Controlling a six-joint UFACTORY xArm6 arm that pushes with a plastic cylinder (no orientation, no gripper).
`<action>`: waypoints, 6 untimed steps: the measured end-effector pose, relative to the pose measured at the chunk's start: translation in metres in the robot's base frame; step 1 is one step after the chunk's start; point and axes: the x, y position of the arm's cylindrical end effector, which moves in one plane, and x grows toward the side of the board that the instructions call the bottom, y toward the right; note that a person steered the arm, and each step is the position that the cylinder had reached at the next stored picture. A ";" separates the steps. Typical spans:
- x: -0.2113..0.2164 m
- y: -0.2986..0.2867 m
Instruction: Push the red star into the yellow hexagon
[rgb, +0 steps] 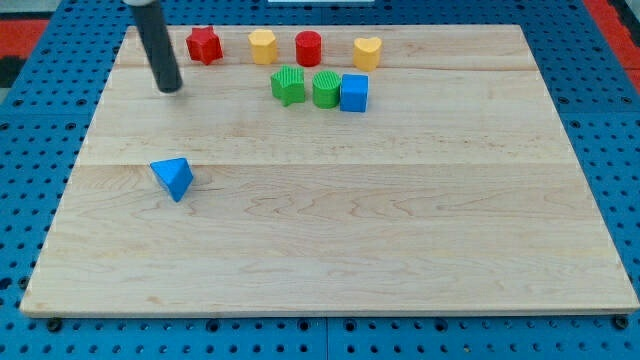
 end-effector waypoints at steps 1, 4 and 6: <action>-0.053 -0.033; -0.084 0.026; -0.062 0.169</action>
